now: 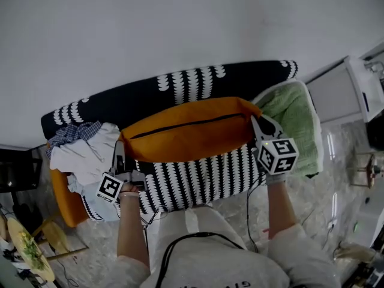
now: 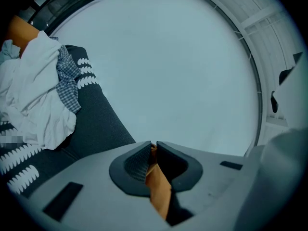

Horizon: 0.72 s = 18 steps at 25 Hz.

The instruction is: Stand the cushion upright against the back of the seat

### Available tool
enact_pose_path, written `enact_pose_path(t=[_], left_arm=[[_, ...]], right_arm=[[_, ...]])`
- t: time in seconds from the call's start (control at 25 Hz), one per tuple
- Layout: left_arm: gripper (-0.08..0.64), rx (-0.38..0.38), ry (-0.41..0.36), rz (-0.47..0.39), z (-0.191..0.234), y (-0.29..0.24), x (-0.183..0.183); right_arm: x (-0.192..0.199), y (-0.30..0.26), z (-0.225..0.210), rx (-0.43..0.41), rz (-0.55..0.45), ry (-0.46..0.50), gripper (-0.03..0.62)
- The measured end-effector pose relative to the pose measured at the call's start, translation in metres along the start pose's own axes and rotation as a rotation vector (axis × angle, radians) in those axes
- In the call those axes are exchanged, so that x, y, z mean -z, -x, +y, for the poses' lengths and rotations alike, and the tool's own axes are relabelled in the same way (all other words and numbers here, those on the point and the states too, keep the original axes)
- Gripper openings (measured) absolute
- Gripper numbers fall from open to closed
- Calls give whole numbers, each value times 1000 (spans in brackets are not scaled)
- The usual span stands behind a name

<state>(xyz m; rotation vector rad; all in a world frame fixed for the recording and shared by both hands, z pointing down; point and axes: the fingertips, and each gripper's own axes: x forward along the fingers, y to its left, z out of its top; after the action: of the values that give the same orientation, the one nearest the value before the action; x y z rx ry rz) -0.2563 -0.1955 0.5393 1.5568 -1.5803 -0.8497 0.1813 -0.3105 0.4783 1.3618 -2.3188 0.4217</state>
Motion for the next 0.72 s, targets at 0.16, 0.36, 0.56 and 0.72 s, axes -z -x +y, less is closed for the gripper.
enact_pose_path(t=[0.16,0.36,0.56,0.72], left_arm=[[57,12,8,15,-6,-18,1],[57,15,-9,54,-10,-36,1],[58,5,3,72,-9,-46,1],[57,-6,-5,102,-4,-58,5]], right_arm=[[1,-12,-12,14,8,-31,35],[1,-29,-24,14,26,-45,35],[9,-42,-30,15,57,-77,35],[22,-56,-37,32,100,-106,35]])
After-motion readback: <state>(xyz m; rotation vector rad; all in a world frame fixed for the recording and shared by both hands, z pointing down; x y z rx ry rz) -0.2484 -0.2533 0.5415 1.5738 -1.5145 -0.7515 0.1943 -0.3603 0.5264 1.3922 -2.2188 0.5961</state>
